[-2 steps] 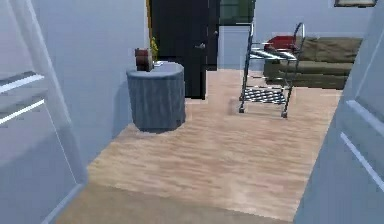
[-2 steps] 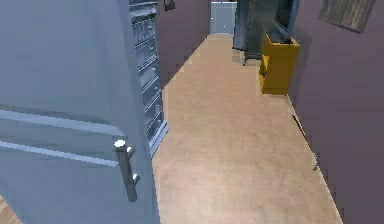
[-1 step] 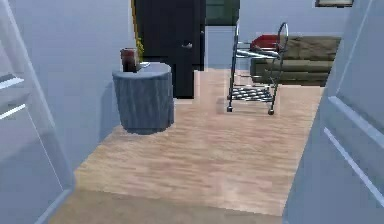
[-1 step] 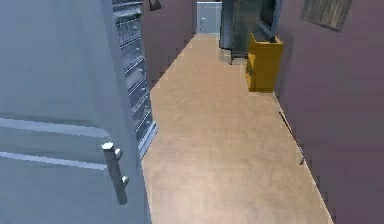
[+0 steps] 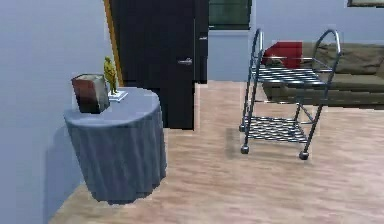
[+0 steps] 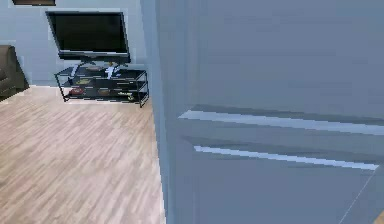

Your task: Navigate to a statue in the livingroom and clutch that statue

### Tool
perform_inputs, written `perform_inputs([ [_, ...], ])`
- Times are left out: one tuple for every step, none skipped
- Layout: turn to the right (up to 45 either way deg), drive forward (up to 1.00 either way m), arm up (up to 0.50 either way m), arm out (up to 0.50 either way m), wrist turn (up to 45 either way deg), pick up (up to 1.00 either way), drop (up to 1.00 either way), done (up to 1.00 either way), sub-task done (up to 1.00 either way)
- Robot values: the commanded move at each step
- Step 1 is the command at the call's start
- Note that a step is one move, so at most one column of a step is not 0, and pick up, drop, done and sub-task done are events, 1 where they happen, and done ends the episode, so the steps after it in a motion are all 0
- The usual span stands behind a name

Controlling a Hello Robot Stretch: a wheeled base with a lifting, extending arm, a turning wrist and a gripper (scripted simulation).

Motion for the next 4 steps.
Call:
perform_inputs([
  [0.0,0.75,0.00,0.00,0.0,0.00,0.00,0.00,0.00],
  [-45.0,0.00,0.00,0.00,0.0,0.00,0.00,0.00,0.00],
  [-45.0,0.00,0.00,0.00,0.0,0.00,0.00,0.00,0.00],
  [-33.0,0.00,0.00,0.00,0.0,0.00,0.00,0.00,0.00],
])
